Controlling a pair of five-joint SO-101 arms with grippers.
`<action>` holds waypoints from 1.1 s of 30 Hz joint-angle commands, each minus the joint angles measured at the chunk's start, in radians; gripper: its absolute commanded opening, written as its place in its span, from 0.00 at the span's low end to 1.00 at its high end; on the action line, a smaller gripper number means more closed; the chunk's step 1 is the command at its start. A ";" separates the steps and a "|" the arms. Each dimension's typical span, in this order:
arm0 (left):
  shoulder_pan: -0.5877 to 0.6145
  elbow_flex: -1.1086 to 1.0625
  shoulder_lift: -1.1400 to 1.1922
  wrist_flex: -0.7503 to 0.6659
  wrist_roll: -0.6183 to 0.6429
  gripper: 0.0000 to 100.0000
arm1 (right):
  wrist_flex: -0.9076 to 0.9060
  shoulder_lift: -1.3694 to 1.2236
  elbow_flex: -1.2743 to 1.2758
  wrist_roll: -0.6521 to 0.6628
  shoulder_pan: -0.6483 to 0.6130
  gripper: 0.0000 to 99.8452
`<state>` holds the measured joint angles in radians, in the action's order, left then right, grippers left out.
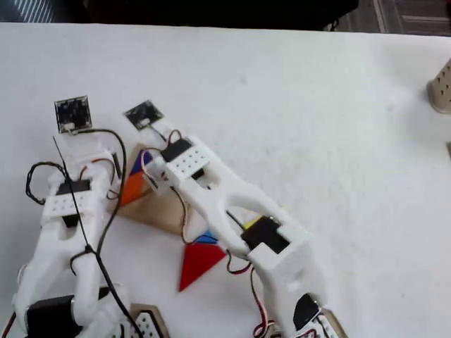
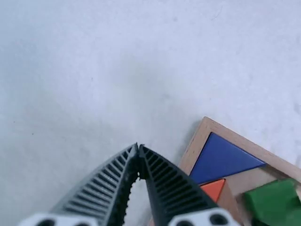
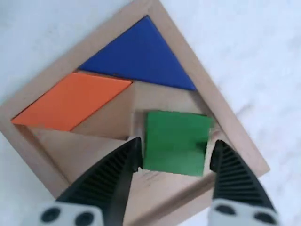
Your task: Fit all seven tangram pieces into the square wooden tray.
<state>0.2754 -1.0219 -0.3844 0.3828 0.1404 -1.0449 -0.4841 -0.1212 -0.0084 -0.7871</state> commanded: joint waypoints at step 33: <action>-0.545 -0.041 -0.030 -0.005 0.002 0.02 | -0.325 0.008 -0.318 0.063 0.426 0.02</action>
<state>-0.2447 -1.0756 -0.3859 0.4028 0.1404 -1.3825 -0.4887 -0.4097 0.0437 -0.3744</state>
